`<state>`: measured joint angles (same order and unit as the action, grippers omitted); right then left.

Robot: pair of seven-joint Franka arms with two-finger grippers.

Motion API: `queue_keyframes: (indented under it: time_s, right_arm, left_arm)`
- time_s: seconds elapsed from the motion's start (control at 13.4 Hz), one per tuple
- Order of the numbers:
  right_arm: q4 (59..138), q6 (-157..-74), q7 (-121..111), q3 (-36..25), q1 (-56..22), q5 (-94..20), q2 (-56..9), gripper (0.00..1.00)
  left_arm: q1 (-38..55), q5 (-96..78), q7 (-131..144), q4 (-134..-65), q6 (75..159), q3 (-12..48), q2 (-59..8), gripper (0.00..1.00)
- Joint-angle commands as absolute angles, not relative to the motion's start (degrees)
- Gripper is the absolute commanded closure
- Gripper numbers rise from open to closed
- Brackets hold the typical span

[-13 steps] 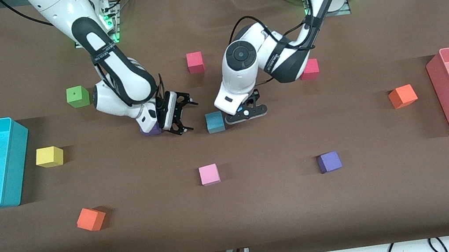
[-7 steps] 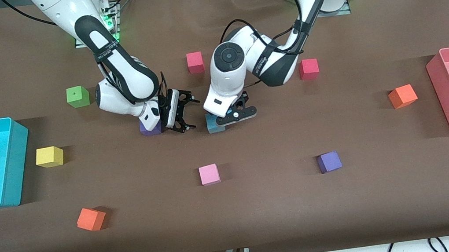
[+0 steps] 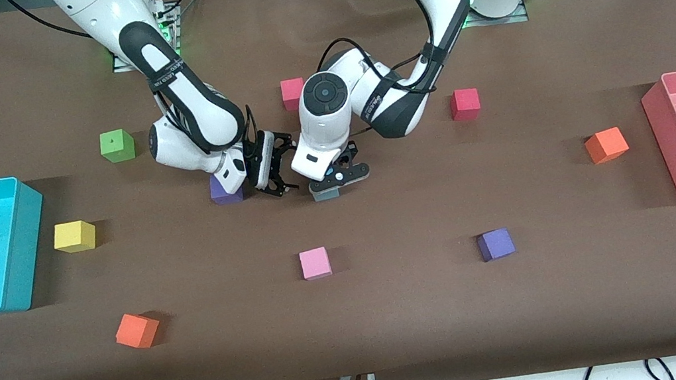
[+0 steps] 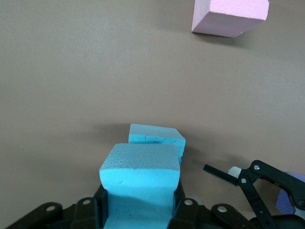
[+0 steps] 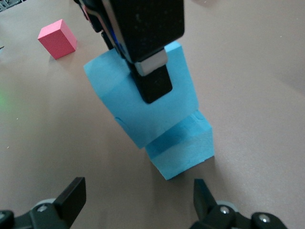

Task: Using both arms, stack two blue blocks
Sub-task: 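Carry the second light blue cube with the left gripper onto the first, then open the left gripper to release the cube on top of the stack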

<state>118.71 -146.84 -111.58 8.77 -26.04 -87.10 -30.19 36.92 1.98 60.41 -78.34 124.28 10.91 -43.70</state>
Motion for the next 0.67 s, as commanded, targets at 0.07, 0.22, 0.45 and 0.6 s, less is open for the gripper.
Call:
queue_keyframes:
  time_s: [0.07, 0.22, 0.45, 0.6]
  right_arm:
    - [118.48, -146.51, -113.03, 8.79, -26.02, -88.33, -30.32, 0.00]
    - [118.48, -146.51, -113.03, 8.79, -26.02, -88.33, -30.32, 0.00]
    - [118.48, -146.51, -112.94, 8.79, -26.02, -88.33, -30.24, 0.00]
    - [118.48, -146.51, -112.85, 8.79, -25.93, -88.33, -30.23, 0.00]
  left_arm:
    - [38.58, 1.58, 62.40, -75.94, 125.24, 9.84, -45.35, 1.00]
    - [38.67, 1.58, 62.49, -75.94, 125.33, 9.84, -45.53, 1.00]
    - [38.85, 1.67, 62.75, -76.11, 125.33, 9.84, -45.97, 0.67]
    - [38.85, 2.28, 62.40, -76.29, 125.33, 9.76, -45.97, 0.00]
